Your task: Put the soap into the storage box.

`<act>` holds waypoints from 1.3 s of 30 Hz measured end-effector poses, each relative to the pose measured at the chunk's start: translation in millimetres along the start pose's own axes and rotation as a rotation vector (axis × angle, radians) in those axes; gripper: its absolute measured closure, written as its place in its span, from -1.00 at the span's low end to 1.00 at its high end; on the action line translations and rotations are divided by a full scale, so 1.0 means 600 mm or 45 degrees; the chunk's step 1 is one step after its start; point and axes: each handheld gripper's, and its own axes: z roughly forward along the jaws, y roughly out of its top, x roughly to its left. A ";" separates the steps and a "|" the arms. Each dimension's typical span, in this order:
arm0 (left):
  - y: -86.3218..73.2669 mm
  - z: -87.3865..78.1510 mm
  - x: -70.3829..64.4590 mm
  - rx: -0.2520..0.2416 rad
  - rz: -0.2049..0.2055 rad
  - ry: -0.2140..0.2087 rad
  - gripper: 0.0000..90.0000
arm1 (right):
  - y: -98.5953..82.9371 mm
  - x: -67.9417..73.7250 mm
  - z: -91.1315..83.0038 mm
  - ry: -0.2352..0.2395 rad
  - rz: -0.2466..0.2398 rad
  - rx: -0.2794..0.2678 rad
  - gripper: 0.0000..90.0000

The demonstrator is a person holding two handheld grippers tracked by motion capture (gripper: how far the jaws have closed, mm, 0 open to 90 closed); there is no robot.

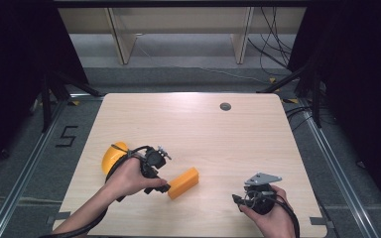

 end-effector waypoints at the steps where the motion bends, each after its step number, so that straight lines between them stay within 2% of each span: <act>1: 0.008 0.000 -0.002 0.002 0.000 -0.008 -0.29 | 0.000 0.000 0.000 0.000 0.000 0.000 0.06; 4: 0.033 0.002 -0.008 0.014 0.011 -0.017 -0.29 | 0.000 0.000 0.000 0.001 0.000 0.000 0.06; 7: 0.047 0.009 -0.013 0.031 0.020 -0.021 -0.29 | -0.001 0.000 0.000 0.004 -0.002 0.000 0.05; 12: 0.070 0.027 -0.024 0.095 0.042 -0.021 -0.27 | 0.000 0.000 0.000 0.007 -0.005 0.000 0.05; 17: 0.088 0.044 -0.032 0.177 0.099 -0.004 -0.23 | -0.001 0.001 0.001 0.014 -0.002 -0.003 0.04; 18: 0.090 0.048 -0.034 0.174 0.104 -0.004 -0.23 | -0.001 0.001 0.001 0.014 -0.002 -0.003 0.04; 22: 0.099 0.060 -0.041 0.227 0.138 0.002 -0.22 | -0.002 0.000 0.000 0.014 -0.003 0.004 0.04; 28: 0.109 0.085 -0.042 0.304 0.156 0.018 -0.17 | -0.002 0.001 0.001 0.015 -0.004 0.006 0.04; 34: 0.115 0.100 -0.041 0.322 0.155 0.008 -0.07 | -0.002 -0.003 0.002 -0.006 -0.026 0.014 0.04; 36: 0.115 0.107 -0.043 0.341 0.132 0.000 -0.03 | -0.002 -0.002 0.002 -0.002 -0.029 0.014 0.04; 37: 0.116 0.108 -0.041 0.345 0.157 0.008 0.00 | -0.002 -0.002 0.002 0.000 -0.026 0.014 0.04; 39: 0.117 0.113 -0.040 0.350 0.155 0.006 0.06 | -0.002 0.000 0.002 0.018 -0.012 0.010 0.04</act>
